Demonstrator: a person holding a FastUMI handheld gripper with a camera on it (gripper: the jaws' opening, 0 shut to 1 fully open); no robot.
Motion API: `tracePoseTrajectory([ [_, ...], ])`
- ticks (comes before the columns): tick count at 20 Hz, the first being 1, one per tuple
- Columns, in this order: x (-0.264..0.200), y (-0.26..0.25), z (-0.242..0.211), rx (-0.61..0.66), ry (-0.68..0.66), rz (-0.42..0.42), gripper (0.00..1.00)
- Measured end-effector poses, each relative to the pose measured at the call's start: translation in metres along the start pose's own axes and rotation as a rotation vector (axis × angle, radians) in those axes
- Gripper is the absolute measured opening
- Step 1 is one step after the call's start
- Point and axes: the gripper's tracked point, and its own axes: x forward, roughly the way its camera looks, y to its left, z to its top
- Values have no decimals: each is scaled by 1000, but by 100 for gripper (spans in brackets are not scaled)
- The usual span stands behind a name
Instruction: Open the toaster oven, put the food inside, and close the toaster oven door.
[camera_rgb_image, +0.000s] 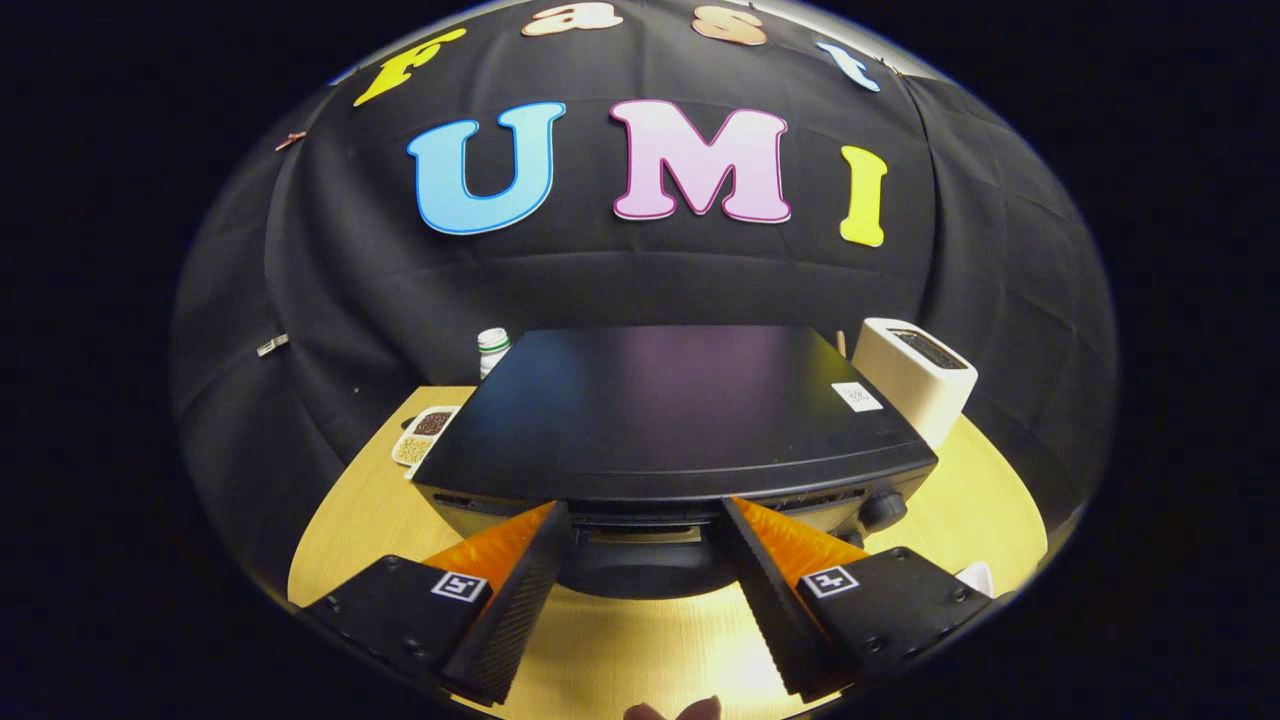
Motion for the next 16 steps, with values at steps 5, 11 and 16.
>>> tracePoseTrajectory([
  [5, -27, 0, -25, -11, 6, 4, 99],
  [11, -48, 0, -60, -8, 45, 10, 99],
  [16, -57, -1, -90, -10, 99, -7, 99],
])
